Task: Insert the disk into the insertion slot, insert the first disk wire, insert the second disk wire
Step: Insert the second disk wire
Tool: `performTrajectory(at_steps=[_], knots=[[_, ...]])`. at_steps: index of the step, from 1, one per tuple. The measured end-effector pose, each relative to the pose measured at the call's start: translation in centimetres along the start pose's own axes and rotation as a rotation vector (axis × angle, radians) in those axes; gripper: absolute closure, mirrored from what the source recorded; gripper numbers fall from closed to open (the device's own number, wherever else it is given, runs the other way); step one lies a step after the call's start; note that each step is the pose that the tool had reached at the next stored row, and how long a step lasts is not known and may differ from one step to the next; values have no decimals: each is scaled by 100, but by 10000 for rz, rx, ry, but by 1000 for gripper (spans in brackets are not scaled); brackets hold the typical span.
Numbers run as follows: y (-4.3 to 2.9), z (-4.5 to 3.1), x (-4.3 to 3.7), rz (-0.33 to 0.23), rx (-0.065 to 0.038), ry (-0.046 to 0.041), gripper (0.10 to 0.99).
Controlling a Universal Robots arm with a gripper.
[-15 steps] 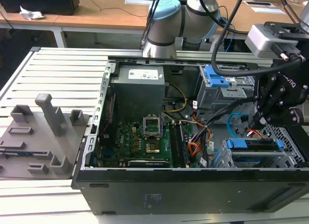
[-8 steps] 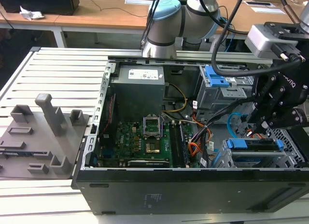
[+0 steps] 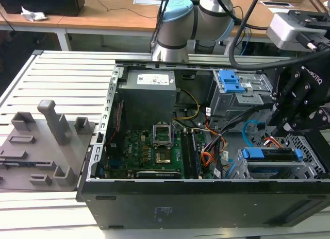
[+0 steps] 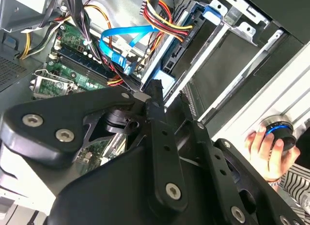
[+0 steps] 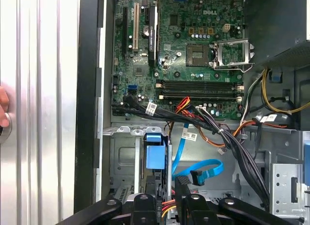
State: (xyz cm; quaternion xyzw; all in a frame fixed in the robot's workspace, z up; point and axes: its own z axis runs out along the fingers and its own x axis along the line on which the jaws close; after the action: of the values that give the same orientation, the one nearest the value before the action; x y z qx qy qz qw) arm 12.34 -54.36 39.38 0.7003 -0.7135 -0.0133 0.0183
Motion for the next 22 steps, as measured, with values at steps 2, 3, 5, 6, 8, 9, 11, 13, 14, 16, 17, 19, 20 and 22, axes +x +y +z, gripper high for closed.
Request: performTrajectory(at_steps=[2, 3, 5, 6, 8, 9, 11, 13, 14, 16, 17, 19, 20, 22], knots=[[1, -3, -16, 1, 0, 4, 784], [1, -2, -46, 0, 1, 3, 784], [2, -2, -104, 0, 0, 3, 784], [4, -3, -176, 1, 0, 9, 784], [5, -3, -248, 1, 0, 11, 784], [6, -4, -318, 1, 0, 12, 784], [7, -3, -373, 0, 0, 11, 784], [8, -2, -402, -42, 0, 15, 784], [8, 6, -404, -241, 2, 23, 784], [6, 24, -405, -724, 6, 46, 784], [6, 31, -405, -902, 8, 53, 784], [5, 55, -405, -1282, 11, 69, 784], [5, 71, -405, -1423, 12, 75, 784], [3, 98, -405, -1653, 14, 87, 784]])
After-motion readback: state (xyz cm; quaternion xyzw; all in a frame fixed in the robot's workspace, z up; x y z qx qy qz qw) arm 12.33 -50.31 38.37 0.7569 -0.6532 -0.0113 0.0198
